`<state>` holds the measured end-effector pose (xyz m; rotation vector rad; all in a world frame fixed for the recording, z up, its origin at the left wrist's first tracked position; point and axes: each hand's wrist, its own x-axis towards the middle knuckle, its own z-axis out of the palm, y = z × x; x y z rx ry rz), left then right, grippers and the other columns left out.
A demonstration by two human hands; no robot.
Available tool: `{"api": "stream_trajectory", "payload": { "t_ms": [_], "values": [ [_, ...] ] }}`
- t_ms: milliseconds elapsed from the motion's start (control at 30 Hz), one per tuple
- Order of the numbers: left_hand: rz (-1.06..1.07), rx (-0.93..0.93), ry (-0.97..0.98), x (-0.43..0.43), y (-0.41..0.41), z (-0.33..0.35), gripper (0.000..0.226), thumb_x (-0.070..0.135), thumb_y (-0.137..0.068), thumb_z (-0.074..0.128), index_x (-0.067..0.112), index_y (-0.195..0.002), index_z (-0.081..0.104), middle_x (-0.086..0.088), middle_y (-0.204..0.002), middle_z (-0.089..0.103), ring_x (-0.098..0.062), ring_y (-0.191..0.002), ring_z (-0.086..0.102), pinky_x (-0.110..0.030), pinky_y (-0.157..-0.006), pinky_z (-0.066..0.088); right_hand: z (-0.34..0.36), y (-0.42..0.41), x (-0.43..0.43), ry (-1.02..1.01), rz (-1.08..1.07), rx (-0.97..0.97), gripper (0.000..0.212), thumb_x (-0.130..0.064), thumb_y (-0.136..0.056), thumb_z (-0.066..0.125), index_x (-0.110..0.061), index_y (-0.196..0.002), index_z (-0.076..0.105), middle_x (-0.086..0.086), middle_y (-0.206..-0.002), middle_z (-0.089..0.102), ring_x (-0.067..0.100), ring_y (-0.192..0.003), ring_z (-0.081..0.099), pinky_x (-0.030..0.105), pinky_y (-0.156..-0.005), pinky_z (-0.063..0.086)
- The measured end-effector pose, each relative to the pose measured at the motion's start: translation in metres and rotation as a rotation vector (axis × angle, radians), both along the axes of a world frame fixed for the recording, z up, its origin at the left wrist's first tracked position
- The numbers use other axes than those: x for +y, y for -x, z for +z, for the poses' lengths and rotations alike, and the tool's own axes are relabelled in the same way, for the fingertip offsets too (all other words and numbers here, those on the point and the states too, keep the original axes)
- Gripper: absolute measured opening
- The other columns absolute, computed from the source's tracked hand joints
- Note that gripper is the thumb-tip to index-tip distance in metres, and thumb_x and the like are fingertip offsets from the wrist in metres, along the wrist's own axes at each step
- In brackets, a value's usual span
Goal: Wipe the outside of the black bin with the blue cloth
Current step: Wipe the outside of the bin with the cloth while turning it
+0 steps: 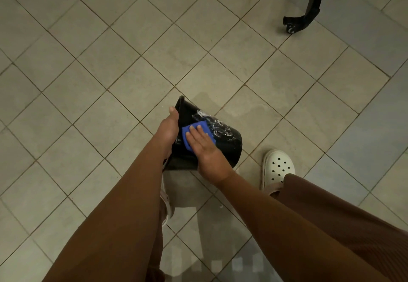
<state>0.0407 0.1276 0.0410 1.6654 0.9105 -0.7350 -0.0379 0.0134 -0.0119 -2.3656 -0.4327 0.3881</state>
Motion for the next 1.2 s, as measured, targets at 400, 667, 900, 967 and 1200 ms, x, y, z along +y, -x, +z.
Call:
{"api": "stream_trajectory", "payload": {
  "t_ms": [400,667,900,967,1200],
  "values": [
    [0.175,0.003,0.019,0.005,0.001,-0.015,0.078,0.061,-0.077,0.041,0.009,-0.134,0.056,-0.018,-0.131,0.061,-0.036,-0.121,0.057,-0.053,-0.108,0.041,0.006,-0.014,0.001,0.05,-0.093,0.083,0.074,0.007,-0.088,0.046,-0.009,-0.149,0.008,0.009,-0.158,0.0,0.022,-0.145,-0.01,0.033,-0.119,-0.003],
    [0.125,-0.011,0.016,-0.001,0.002,-0.001,0.045,0.045,-0.103,0.035,0.013,-0.117,0.064,-0.014,-0.116,0.067,-0.031,-0.111,0.063,-0.051,-0.104,0.046,0.01,-0.006,0.015,0.058,-0.06,0.039,0.075,0.012,-0.083,0.044,-0.004,-0.148,0.009,0.015,-0.157,0.002,0.029,-0.144,-0.008,0.036,-0.114,-0.009],
    [0.111,-0.031,0.008,-0.003,0.004,-0.004,0.041,0.046,-0.099,0.038,0.018,-0.106,0.067,-0.016,-0.107,0.071,-0.035,-0.102,0.067,-0.054,-0.095,0.052,0.014,-0.024,-0.001,0.163,-0.201,0.202,0.079,0.004,-0.089,0.048,-0.006,-0.148,-0.003,0.011,-0.157,-0.01,0.025,-0.144,-0.013,0.032,-0.115,-0.007],
    [0.103,-0.034,0.011,-0.004,0.003,-0.003,0.041,0.046,-0.099,0.038,0.018,-0.105,0.067,-0.017,-0.108,0.07,-0.037,-0.103,0.066,-0.054,-0.095,0.052,0.015,-0.014,0.003,0.19,-0.201,0.167,0.074,0.004,-0.091,0.042,-0.004,-0.148,-0.003,0.013,-0.157,-0.011,0.028,-0.144,-0.014,0.036,-0.116,-0.008],
    [0.072,-0.073,0.027,-0.003,0.005,-0.007,0.041,0.04,-0.101,0.037,0.015,-0.102,0.069,-0.012,-0.106,0.072,-0.028,-0.105,0.066,-0.05,-0.102,0.048,0.021,-0.03,0.015,0.065,-0.054,0.119,0.075,0.002,-0.089,0.045,-0.008,-0.149,0.001,0.008,-0.158,-0.008,0.023,-0.144,-0.016,0.033,-0.117,-0.009]
  ]
}}
